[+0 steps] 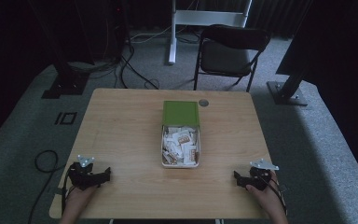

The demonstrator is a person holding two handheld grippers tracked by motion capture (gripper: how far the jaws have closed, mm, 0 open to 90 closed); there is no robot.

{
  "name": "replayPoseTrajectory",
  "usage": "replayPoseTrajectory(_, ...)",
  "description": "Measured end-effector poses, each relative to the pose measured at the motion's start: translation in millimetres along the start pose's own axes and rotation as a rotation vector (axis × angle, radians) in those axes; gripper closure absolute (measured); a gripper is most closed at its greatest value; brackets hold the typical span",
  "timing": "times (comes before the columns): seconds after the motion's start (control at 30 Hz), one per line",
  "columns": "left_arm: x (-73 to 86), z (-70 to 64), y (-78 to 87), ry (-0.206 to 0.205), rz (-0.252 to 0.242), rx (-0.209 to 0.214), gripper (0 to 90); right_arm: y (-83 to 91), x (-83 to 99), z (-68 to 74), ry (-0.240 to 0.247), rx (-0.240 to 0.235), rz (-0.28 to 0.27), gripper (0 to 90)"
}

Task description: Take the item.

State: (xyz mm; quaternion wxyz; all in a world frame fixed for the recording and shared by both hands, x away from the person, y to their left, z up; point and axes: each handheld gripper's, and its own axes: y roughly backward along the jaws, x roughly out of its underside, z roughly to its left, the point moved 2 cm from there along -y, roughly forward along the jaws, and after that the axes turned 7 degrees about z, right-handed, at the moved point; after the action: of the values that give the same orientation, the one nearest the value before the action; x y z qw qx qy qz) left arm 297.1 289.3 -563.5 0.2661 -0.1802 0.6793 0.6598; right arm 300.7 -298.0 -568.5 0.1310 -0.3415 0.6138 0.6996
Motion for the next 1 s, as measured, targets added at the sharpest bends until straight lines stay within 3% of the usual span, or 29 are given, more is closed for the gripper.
replayPoseTrajectory(0.87,0.0,0.0,0.0,0.0,0.0,0.0,2.1,-0.2,-0.5,-0.1,0.004,-0.002,0.001,11.0)
replayPoseTrajectory(1.0,0.0,0.0,0.0,0.0,0.0,0.0,2.1,0.0,-4.7,0.4,-0.005,-0.002,0.023,13.8)
